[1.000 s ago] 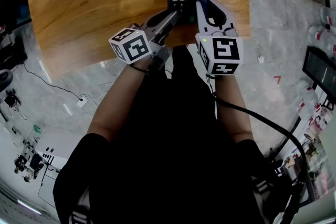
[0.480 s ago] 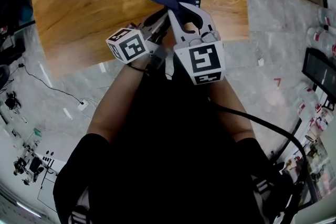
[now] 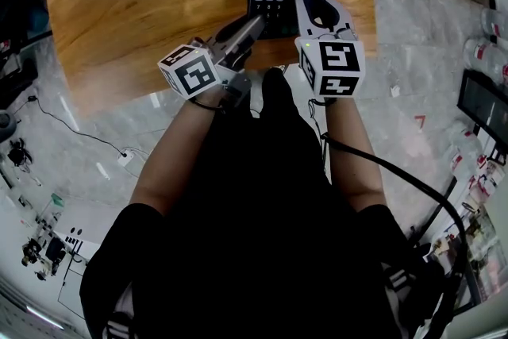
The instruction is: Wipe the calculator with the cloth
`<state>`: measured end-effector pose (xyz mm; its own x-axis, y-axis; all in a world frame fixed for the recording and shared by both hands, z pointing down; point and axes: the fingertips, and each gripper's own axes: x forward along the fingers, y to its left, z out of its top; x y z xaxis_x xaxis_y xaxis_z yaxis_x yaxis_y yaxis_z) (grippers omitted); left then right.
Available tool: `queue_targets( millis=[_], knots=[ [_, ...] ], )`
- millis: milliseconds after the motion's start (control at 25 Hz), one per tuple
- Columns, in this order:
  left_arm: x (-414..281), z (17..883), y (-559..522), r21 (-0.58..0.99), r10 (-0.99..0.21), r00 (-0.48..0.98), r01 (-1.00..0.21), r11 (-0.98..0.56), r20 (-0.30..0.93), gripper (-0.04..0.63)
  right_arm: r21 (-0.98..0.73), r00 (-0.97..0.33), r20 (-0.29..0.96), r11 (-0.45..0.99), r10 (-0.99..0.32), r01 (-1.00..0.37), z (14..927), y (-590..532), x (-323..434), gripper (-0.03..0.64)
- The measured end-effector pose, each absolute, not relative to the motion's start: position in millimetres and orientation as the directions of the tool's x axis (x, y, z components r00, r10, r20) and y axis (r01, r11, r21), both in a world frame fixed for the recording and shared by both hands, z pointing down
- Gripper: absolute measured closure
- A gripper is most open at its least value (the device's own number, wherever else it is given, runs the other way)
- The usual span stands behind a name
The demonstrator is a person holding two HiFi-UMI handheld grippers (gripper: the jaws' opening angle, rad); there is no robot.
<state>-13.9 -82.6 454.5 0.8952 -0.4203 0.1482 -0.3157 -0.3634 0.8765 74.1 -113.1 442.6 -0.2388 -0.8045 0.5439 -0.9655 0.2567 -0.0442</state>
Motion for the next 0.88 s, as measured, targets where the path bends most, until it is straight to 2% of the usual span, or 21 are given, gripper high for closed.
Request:
queue_targets(
  millis=[200,600,880],
  knots=[
    [-16.4,443.6,-86.9,0.874,-0.434,0.892,-0.308,-0.376,0.128,0.52,-0.072,-0.212,0.544,0.207,-0.812,-0.976,435.3,-107.9,92.8,0.557],
    [-12.1,432.0,-91.4,0.877,-0.443,0.889,-0.299,-0.375,0.114,0.522,-0.181,-0.371,0.499,0.325,-0.783,-0.928,412.9,-71.7,15.2,0.557],
    [-18.0,423.5,-95.5,0.904,-0.47,0.878,-0.268,-0.332,0.089,0.522,-0.211,-0.456,0.44,0.405,-0.773,-0.89,384.9,-69.6,-7.6,0.557]
  ],
)
